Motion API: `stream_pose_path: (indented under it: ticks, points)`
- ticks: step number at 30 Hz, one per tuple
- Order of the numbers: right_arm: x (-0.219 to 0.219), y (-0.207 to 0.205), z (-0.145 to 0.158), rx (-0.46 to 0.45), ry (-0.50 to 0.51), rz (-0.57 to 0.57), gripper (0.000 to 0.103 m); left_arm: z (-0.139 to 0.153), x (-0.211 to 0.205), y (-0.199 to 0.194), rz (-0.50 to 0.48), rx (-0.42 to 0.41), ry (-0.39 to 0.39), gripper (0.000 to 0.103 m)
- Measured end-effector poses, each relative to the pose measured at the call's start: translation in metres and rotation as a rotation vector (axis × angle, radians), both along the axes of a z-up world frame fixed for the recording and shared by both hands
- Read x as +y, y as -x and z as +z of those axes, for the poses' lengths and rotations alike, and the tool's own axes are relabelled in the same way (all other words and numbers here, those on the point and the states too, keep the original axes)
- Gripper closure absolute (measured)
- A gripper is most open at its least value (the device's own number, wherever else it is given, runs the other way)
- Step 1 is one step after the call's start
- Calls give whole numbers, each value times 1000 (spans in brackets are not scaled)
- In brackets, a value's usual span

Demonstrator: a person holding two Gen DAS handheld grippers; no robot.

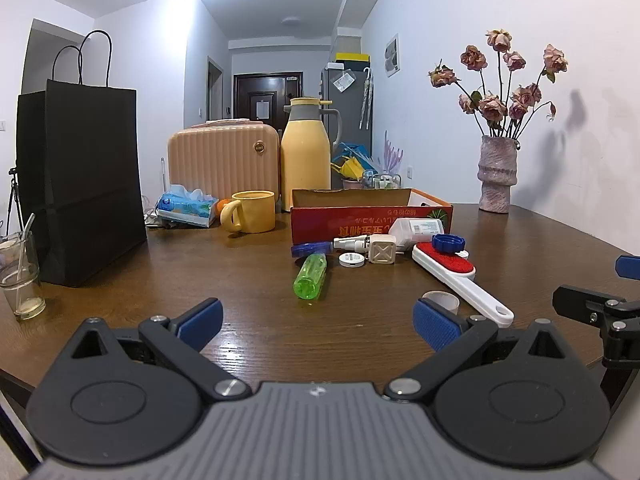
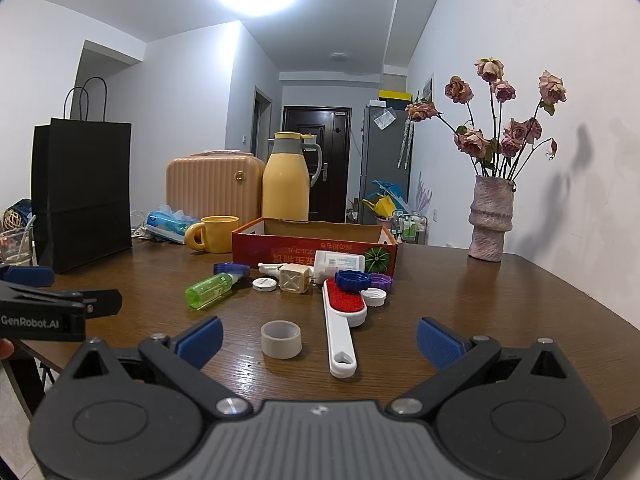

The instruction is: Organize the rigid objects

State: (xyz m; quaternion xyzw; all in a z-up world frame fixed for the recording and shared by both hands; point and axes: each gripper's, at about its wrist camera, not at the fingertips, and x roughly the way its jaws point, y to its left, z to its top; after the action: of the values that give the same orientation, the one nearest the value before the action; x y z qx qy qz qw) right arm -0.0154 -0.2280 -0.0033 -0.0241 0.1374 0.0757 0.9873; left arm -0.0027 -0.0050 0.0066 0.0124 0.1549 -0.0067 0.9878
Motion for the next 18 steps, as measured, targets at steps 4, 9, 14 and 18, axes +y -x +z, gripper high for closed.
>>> stream_pose_path:
  ticks: [4,9,14,18]
  points:
    - [0,0,0,0,0,0,0,-4,0,2,-1,1,3,0]
    - [0,0,0,0,0,1,0,-4,0,2,-1,1,4,0]
    - [0,0,0,0,0,0,0,-4,1,2,-2,1,5,0]
    - [0,0,0,1,0,0,0,-4,1,2,-3,1,6,0]
